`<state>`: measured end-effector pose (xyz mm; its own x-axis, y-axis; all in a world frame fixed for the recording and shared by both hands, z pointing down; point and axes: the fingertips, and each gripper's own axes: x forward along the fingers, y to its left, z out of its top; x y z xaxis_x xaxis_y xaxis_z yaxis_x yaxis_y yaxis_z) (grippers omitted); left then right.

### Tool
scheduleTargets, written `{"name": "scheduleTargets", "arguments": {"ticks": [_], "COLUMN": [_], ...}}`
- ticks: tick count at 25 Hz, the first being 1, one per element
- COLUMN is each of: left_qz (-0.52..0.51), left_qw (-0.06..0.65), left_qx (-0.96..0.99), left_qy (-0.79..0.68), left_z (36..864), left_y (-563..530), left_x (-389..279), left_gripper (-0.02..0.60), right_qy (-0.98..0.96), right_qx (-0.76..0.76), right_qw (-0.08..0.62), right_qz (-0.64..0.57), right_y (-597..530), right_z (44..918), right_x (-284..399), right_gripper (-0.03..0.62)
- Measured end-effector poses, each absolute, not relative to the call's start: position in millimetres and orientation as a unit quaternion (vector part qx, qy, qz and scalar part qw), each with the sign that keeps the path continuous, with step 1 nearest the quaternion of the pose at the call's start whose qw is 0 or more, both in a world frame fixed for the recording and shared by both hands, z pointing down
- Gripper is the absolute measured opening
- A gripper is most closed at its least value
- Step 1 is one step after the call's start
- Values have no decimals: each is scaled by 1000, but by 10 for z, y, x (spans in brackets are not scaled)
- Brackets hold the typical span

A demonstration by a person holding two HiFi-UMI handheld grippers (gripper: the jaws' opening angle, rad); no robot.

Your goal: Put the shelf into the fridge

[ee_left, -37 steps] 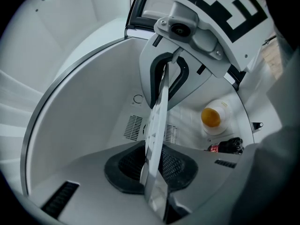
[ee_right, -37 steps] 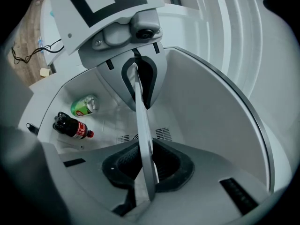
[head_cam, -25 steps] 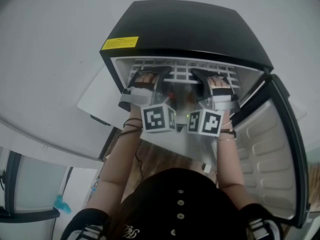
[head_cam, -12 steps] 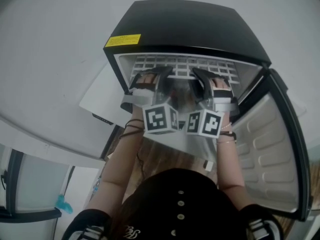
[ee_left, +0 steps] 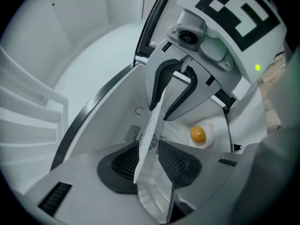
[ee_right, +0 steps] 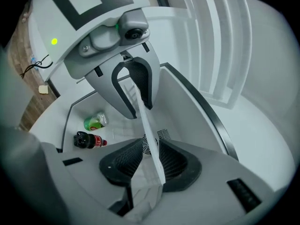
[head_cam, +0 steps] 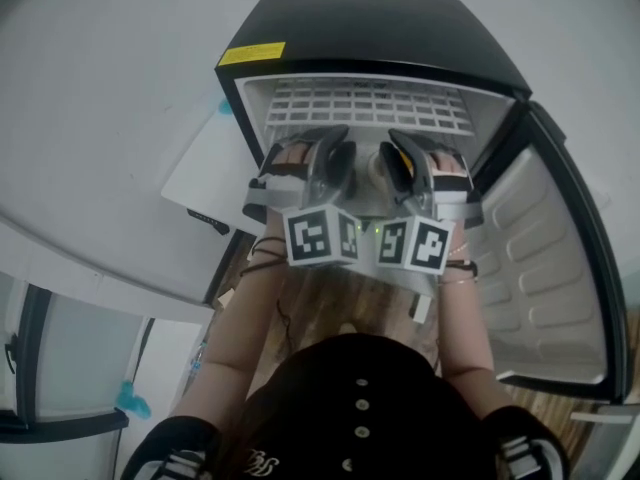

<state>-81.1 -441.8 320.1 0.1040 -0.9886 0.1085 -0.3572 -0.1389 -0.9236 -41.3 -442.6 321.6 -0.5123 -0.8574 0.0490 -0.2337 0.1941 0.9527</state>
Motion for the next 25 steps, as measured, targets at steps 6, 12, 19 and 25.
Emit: {"name": "scheduleTargets", "arguments": {"ticks": [6, 12, 19, 25], "left_qz": [-386, -353, -314, -261], "left_qw": [366, 341, 292, 228], "left_qx": [-661, -686, -731, -782], "left_qy": [530, 538, 530, 517], "left_z": [3183, 3170, 3265, 3272], "left_y": [-4050, -3594, -2979, -2452], "left_x": [-709, -695, -638, -503], "left_gripper": [115, 38, 6, 6], "right_qy": [-717, -746, -775, -799], "right_qx": [389, 402, 424, 446], "right_qw": [302, 289, 279, 237], "right_qz": [-494, -444, -377, -328], "right_y": [-4032, -3608, -3003, -2471], "right_z": [3171, 3180, 3230, 3146], "right_x": [-382, -371, -306, -297], "right_gripper": [98, 45, 9, 8]}}
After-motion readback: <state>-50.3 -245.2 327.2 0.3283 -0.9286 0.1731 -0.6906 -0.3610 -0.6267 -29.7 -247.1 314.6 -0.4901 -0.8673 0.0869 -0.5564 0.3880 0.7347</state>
